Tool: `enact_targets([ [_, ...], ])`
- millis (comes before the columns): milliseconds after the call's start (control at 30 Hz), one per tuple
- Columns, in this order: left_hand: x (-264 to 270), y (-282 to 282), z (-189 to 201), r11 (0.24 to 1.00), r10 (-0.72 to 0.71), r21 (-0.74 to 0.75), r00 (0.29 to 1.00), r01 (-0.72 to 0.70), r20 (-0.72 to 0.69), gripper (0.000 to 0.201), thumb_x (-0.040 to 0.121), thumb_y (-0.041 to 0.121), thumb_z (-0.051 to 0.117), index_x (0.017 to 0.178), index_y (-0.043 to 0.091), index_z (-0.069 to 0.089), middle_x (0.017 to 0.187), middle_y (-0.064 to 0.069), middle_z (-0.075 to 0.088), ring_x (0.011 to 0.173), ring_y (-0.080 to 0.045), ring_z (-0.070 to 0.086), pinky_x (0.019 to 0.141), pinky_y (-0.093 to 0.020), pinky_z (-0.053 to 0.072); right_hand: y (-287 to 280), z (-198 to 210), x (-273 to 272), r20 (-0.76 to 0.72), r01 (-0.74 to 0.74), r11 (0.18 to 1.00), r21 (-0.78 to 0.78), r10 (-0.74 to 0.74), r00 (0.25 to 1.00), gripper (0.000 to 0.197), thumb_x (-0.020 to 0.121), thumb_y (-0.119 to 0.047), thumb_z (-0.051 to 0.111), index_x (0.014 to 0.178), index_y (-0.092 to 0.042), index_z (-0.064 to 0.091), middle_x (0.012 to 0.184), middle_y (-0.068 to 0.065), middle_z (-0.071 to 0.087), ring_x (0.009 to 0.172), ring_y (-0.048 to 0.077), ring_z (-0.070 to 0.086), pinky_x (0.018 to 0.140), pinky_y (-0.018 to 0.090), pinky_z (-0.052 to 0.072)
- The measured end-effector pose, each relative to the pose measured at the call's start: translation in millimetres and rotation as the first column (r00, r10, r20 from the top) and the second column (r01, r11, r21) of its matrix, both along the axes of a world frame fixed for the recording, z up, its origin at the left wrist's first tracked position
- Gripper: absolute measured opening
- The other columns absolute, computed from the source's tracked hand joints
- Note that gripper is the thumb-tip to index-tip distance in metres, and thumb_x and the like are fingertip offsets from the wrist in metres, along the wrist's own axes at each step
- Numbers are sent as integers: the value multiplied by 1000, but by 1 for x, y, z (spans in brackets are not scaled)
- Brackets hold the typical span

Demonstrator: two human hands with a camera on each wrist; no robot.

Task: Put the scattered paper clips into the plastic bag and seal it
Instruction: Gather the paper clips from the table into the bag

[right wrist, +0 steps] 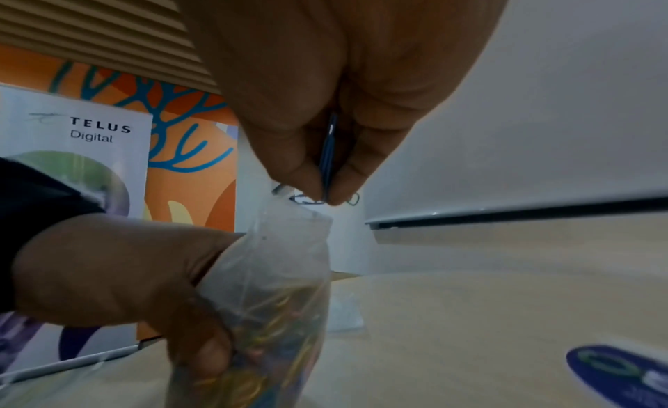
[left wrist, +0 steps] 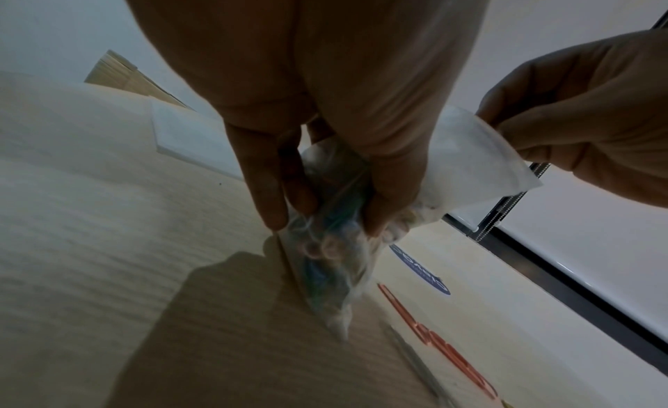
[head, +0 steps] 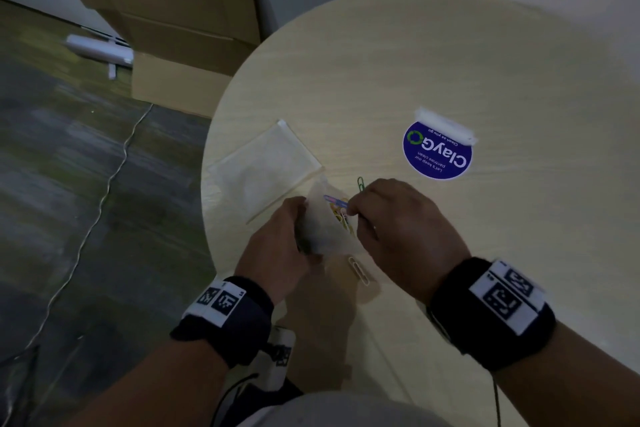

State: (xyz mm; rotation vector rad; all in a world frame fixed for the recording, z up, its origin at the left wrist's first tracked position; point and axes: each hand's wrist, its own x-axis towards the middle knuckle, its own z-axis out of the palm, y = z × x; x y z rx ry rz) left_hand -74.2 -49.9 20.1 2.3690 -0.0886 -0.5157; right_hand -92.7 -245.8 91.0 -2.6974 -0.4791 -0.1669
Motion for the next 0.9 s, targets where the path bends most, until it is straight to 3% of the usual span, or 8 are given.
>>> enact_targets([
  [100,0,1,-3,1000,-6,-8,1000,6,3,81,67,28,83,134,38,40,127,7,64,114,-18,63,96,-31,50,3,-5,-3,-90,-58,998,39,61,994,14,71,-3,65,81,-12,67,81,8,64,77,31,60,69,40,50],
  [333,1,3,1,999,-31,-26,1000,31,0,81,68,23,85,136,31,42,128,4,62,117,-19,60,94,-27,47,-7,-1,2,-221,-77,967,244,133,966,22,77,-14,67,95,-24,75,91,-2,73,87,19,66,76,35,52],
  [400,1,4,1,999,-30,-33,1000,30,-5,83,66,19,84,137,31,41,129,4,62,117,-19,60,93,-26,47,-10,6,3,-231,3,947,320,75,970,23,78,-11,69,95,-25,75,93,-5,74,83,12,66,75,30,53],
  [467,0,5,-1,999,-31,-27,1000,31,-4,85,67,20,84,138,30,40,132,4,61,119,-18,58,94,-25,46,-13,11,5,-206,110,906,410,-26,978,23,78,-8,73,93,-25,75,90,-8,74,78,0,61,71,15,47],
  [567,-1,7,-1,998,-36,-59,999,37,13,82,67,26,85,136,32,40,131,4,61,118,-18,59,94,-33,51,-27,5,3,-317,364,799,479,-230,920,19,81,-9,72,93,-24,72,87,-12,72,77,-6,60,67,9,43],
  [667,-2,15,-3,996,-11,-93,999,15,41,81,64,26,88,131,35,42,118,9,63,106,-17,63,83,-32,53,-51,-29,-13,-458,522,836,170,-402,793,21,81,-25,73,100,-23,68,90,-10,69,81,0,62,70,9,40],
  [767,-4,25,-7,996,11,-92,997,-5,73,85,59,23,90,128,35,42,115,5,65,99,-21,65,78,-34,55,-57,-62,-43,-543,476,870,-127,-463,701,45,76,-43,74,112,-18,63,103,3,62,97,24,59,85,30,46],
  [900,-5,35,-11,997,21,-82,996,-14,85,86,58,21,91,127,35,42,112,4,67,94,-21,66,76,-36,56,-57,-81,-85,-490,395,885,-247,-466,737,36,77,-25,72,109,-12,63,106,11,57,95,35,51,85,41,46],
])
